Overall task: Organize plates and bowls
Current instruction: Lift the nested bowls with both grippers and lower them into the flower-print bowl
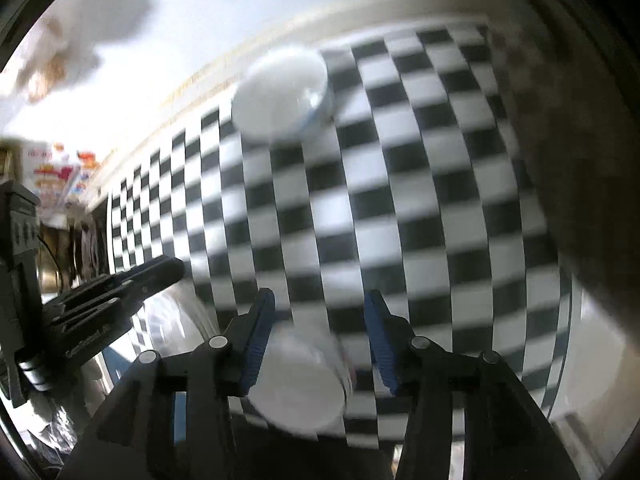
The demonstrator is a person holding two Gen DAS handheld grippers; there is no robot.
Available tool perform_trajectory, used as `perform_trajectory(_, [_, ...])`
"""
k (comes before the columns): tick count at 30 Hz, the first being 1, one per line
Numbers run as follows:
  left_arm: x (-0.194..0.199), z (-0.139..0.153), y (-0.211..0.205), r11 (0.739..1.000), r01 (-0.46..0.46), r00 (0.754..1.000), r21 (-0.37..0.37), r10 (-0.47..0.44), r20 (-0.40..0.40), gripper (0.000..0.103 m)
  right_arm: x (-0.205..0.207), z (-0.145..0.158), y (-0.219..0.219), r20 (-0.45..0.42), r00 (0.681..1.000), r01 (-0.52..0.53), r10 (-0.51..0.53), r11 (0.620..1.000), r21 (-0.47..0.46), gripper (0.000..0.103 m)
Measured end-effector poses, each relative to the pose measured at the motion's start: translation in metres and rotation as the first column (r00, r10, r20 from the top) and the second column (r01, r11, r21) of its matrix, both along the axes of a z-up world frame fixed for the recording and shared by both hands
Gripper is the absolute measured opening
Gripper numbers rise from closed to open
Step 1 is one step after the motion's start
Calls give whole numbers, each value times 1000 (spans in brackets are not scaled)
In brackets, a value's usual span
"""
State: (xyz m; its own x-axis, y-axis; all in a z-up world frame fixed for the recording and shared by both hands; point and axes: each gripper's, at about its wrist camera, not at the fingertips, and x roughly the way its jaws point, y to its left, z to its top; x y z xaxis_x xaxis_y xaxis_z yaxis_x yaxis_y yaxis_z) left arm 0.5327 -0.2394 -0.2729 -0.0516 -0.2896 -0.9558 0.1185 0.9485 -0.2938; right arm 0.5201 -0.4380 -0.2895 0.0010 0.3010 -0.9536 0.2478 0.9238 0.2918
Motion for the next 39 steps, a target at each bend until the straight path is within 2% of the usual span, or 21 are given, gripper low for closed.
perform_trajectory(3, [38, -16, 3, 999, -47, 998, -19, 46, -32, 18, 40, -5, -6, 13, 1000, 14, -14, 1000, 2, 50])
perform_trajectory(8, [86, -46, -1, 995, -93, 993, -43, 90, -76, 18, 103, -30, -4, 12, 1000, 3, -3, 999, -37, 50])
perform_trajectory(13, [116, -75, -15, 997, -73, 992, -23, 71, -105, 18, 149, -66, -9, -22, 1000, -12, 10, 997, -75, 50])
perform_trajectory(19, [135, -103, -28, 1000, -12, 991, 20, 14, -131, 18, 172, -102, -15, -69, 998, -18, 11, 995, -99, 50])
perform_trajectory(25, [142, -120, -38, 999, 26, 988, 22, -22, -156, 18, 185, -124, -21, -94, 996, -14, 6, 996, -93, 49])
perform_trajectory(26, [142, -121, -39, 999, 33, 988, 21, -29, -152, 17, 182, -125, -17, -95, 995, -12, 3, 995, -94, 47])
perform_trajectory(31, [144, -125, -42, 999, 33, 991, 8, -32, -133, 12, 183, -135, -17, -107, 994, -2, -8, 996, -86, 12])
perform_trajectory(32, [144, -126, -43, 999, 33, 990, 2, -32, -134, 11, 183, -136, -16, -108, 994, -2, -7, 996, -89, 8])
perform_trajectory(39, [142, -124, -44, 1000, 30, 992, 3, -29, -127, 11, 182, -135, -13, -107, 994, -13, 1, 994, -111, 8])
